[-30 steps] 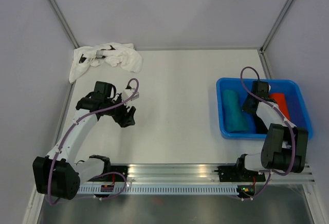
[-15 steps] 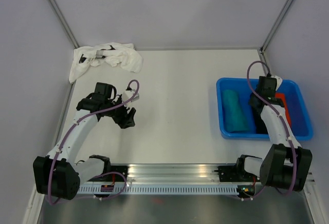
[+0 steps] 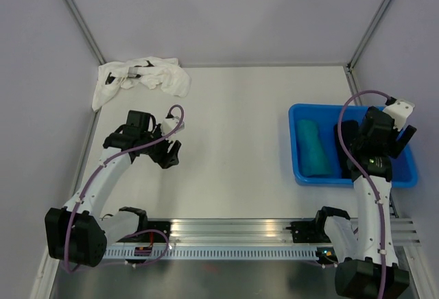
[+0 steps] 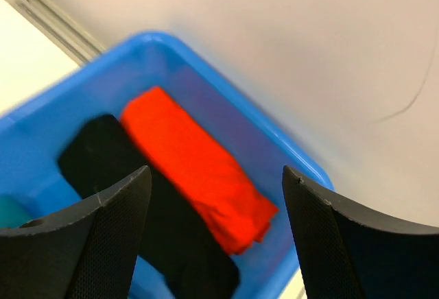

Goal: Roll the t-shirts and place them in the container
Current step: Place the rolled tshirt into the container

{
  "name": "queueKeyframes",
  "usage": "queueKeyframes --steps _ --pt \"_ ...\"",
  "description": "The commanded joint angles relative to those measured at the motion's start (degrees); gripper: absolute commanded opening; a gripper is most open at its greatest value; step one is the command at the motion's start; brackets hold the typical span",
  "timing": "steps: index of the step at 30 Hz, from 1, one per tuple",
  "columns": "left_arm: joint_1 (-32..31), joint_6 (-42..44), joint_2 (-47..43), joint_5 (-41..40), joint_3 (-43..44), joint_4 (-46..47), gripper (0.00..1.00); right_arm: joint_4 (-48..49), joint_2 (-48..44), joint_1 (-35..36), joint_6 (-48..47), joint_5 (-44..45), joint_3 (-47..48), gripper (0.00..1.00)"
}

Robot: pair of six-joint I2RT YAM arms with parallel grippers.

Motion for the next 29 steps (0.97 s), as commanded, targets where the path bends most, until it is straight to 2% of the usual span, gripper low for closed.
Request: queueKeyframes --steps 1,8,9,10,15,29 --pt "0.4 -2.7 -0.8 -1.3 -0.6 2.6 0.72 2.2 -0.1 -0.3 -6.4 0.4 -3.7 0.83" --pt "0.3 -2.6 -0.9 -1.7 -1.0 2.8 0.72 3.5 2.1 -0.3 -3.0 -0.5 -5.6 0.86" --pt "0.3 -2.6 -0.8 -1.6 -1.0 2.9 0.72 3.8 2.1 -0.3 -3.0 -0.9 -5.8 0.87" --pt "0.3 -2.6 -0.8 -1.7 -1.0 2.8 0.72 4.6 2.0 -0.3 -3.0 -1.1 -6.3 0.98" --pt "0.3 -2.5 -0.7 -1.5 -0.8 2.8 0.72 6.8 -0.2 -0.3 2.1 -0.9 -7.4 0.98" --pt "0.4 -2.2 -1.0 -1.2 -1.0 2.9 0.72 5.9 0.9 -0.3 4.8 1.6 -7.0 0.98"
